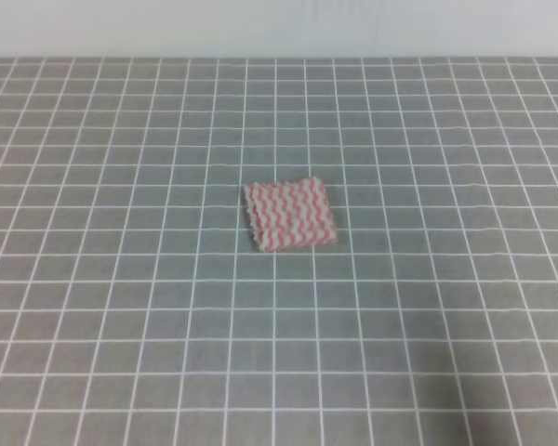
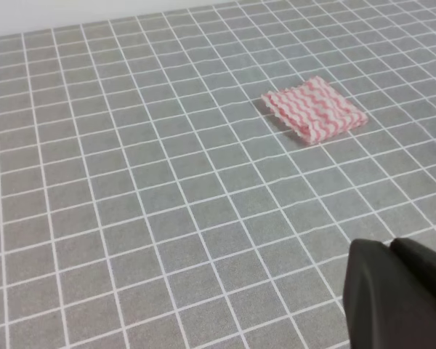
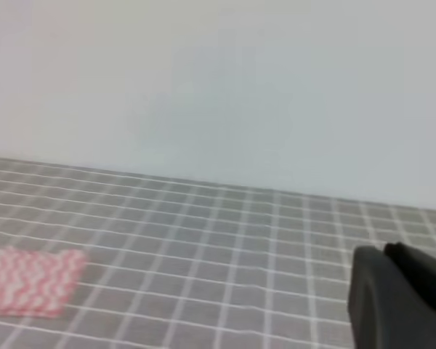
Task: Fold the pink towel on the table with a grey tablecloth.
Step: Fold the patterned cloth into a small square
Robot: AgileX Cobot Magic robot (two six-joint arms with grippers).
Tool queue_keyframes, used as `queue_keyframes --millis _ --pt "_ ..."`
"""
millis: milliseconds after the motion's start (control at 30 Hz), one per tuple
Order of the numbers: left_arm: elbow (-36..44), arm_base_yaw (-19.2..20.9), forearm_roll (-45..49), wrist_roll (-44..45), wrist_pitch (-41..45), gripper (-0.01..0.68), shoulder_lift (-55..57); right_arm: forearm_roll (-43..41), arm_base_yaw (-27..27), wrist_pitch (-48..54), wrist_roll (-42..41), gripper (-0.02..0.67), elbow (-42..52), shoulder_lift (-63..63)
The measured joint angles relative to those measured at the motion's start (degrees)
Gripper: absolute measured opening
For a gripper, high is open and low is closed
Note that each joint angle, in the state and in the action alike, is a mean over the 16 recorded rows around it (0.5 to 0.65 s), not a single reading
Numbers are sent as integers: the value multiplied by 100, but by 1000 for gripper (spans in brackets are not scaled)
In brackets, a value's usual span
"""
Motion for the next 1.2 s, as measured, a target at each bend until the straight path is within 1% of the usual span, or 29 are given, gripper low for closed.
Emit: queue_keyframes --millis 200,333,567,733,833,1000,1200 --pt "0 0 0 0 3 0 -6 21 -279 -122 28 -16 296 -195" --pt "0 0 -1 0 12 0 -12 -335 -335 -211 419 -16 477 -297" --pt "-1 1 -3 1 26 0 -19 -1885 -592 34 2122 -16 857 -709" --pt "-1 0 -3 1 33 0 -15 -3041 -888 529 3311 -16 1054 -1076" --pt "0 0 -1 0 32 0 -11 -3541 -1065 871 3794 -16 1132 -1246" --pt "-1 1 -6 1 49 0 -30 -3680 -1242 1310 3897 -16 1120 -1396" --pt "-1 1 -3 1 52 0 -30 -3669 -1281 1525 3895 -17 1110 -1422"
